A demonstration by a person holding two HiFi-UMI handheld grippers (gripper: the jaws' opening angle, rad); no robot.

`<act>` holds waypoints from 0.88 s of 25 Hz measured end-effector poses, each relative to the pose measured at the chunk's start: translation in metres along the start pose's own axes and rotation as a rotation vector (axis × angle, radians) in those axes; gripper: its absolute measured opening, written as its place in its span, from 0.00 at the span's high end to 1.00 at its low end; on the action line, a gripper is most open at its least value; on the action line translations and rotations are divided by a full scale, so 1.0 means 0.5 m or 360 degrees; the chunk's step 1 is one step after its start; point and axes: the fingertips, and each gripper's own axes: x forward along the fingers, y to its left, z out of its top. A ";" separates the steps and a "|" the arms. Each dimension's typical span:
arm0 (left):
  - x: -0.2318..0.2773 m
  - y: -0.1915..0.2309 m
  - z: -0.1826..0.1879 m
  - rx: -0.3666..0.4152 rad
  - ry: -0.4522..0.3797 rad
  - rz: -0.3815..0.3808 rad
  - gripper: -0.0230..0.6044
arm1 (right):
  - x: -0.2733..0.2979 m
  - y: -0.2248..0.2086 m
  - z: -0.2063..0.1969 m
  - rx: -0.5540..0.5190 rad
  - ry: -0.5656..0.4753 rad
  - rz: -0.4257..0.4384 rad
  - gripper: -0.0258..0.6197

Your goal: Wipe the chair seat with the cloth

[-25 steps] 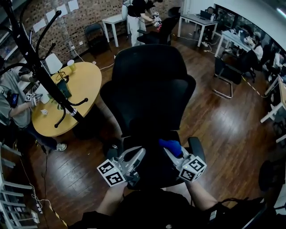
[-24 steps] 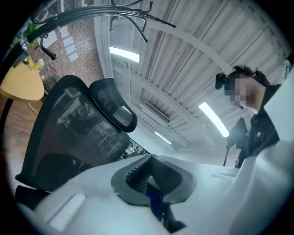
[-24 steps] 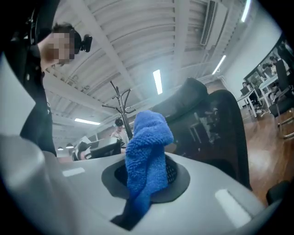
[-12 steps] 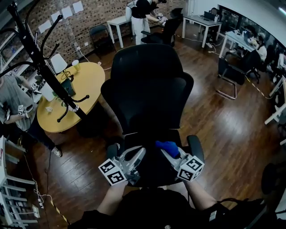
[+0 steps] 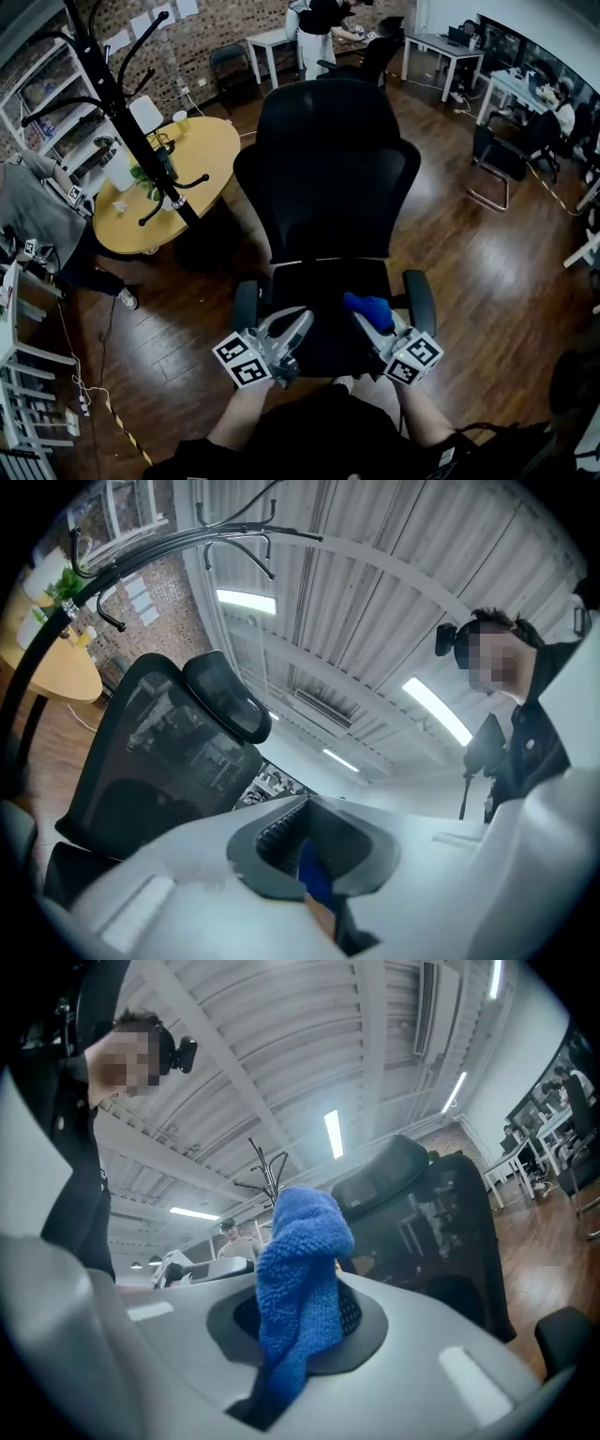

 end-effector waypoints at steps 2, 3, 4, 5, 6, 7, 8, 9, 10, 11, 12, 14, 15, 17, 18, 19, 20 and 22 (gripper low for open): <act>-0.013 -0.030 -0.006 0.0019 -0.0010 -0.0030 0.96 | -0.023 0.022 -0.002 -0.0013 -0.0001 -0.0030 0.90; -0.022 -0.047 -0.011 0.0026 -0.0013 -0.0040 0.96 | -0.037 0.035 -0.003 -0.0014 0.0001 -0.0047 0.90; -0.035 -0.063 -0.014 0.0032 -0.0017 -0.0045 0.96 | -0.050 0.049 -0.004 -0.0013 0.0002 -0.0063 0.90; -0.051 -0.074 -0.015 0.0037 -0.0022 -0.0046 0.96 | -0.060 0.065 -0.006 -0.0011 0.0002 -0.0078 0.90; -0.071 -0.083 -0.016 0.0039 -0.0029 -0.0041 0.96 | -0.067 0.081 -0.011 -0.0009 0.0004 -0.0090 0.90; -0.097 -0.088 -0.016 0.0038 -0.0040 -0.0030 0.96 | -0.071 0.099 -0.018 -0.0009 0.0006 -0.0097 0.90; -0.126 -0.090 -0.017 0.0035 -0.0052 -0.0012 0.96 | -0.073 0.117 -0.027 -0.0010 0.0010 -0.0099 0.90; -0.155 -0.090 -0.020 0.0028 -0.0063 0.0012 0.96 | -0.073 0.133 -0.036 -0.0013 0.0015 -0.0100 0.90; -0.183 -0.088 -0.023 0.0017 -0.0074 0.0040 0.96 | -0.074 0.148 -0.045 -0.0016 0.0019 -0.0102 0.90; -0.206 -0.088 -0.026 0.0006 -0.0084 0.0066 0.96 | -0.076 0.162 -0.051 -0.0017 0.0021 -0.0101 0.90; -0.224 -0.089 -0.029 0.0000 -0.0093 0.0088 0.96 | -0.081 0.174 -0.055 -0.0019 0.0022 -0.0096 0.90; -0.241 -0.101 -0.032 0.0012 -0.0102 0.0112 0.96 | -0.092 0.197 -0.055 -0.0035 0.0019 -0.0072 0.90; -0.243 -0.108 -0.033 0.0023 -0.0104 0.0116 0.96 | -0.098 0.205 -0.051 -0.0047 0.0015 -0.0057 0.90; -0.235 -0.125 -0.036 0.0036 -0.0110 0.0111 0.96 | -0.115 0.212 -0.041 -0.0061 0.0002 -0.0035 0.90; -0.227 -0.135 -0.040 0.0036 -0.0111 0.0105 0.96 | -0.127 0.211 -0.036 -0.0062 -0.0007 -0.0034 0.90; -0.215 -0.145 -0.045 0.0036 -0.0107 0.0096 0.96 | -0.141 0.207 -0.030 -0.0060 -0.0015 -0.0040 0.90; -0.200 -0.157 -0.051 0.0042 -0.0095 0.0082 0.96 | -0.155 0.201 -0.023 -0.0060 -0.0024 -0.0050 0.90; -0.165 -0.182 -0.062 0.0077 -0.0055 0.0038 0.96 | -0.180 0.191 -0.009 -0.0072 -0.0039 -0.0065 0.90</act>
